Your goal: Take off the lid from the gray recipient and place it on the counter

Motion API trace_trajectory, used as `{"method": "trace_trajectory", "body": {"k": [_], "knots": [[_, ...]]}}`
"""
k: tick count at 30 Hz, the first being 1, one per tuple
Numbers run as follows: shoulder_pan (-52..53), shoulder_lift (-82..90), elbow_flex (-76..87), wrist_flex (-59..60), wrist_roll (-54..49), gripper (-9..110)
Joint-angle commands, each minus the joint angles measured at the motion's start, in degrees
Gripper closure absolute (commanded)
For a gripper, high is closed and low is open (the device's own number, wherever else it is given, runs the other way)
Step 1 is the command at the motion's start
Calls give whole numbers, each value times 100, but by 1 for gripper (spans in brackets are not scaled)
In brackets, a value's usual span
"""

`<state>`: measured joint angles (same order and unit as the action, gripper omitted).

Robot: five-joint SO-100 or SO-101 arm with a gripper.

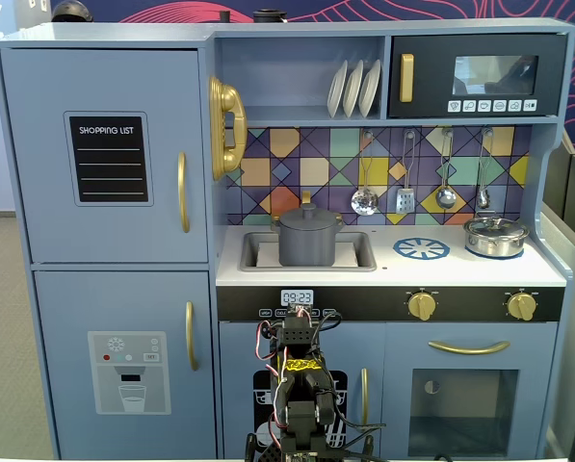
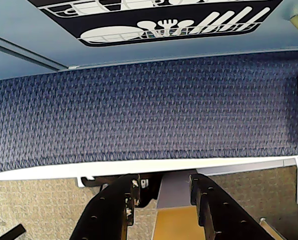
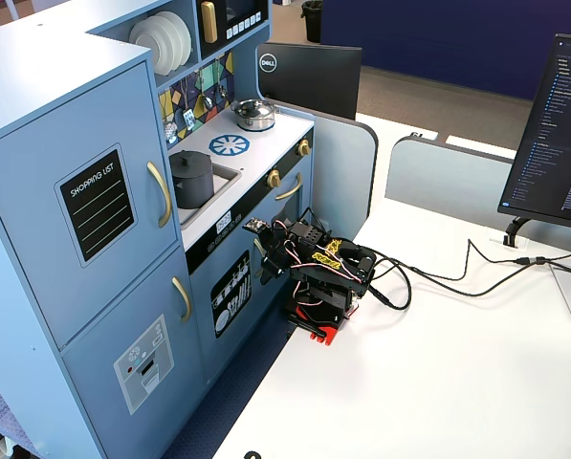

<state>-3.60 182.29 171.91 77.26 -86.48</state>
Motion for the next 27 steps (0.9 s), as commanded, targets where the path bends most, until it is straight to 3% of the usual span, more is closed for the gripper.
{"method": "trace_trajectory", "body": {"k": [1, 13, 17, 22, 27], "knots": [[457, -9, 9, 1037, -26, 101], [457, -18, 0, 888, -70, 101], [712, -255, -492, -536, -325, 101], [809, -1266, -2663, -1925, -958, 101], [773, -1986, -3797, -4913, -817, 101]]}}
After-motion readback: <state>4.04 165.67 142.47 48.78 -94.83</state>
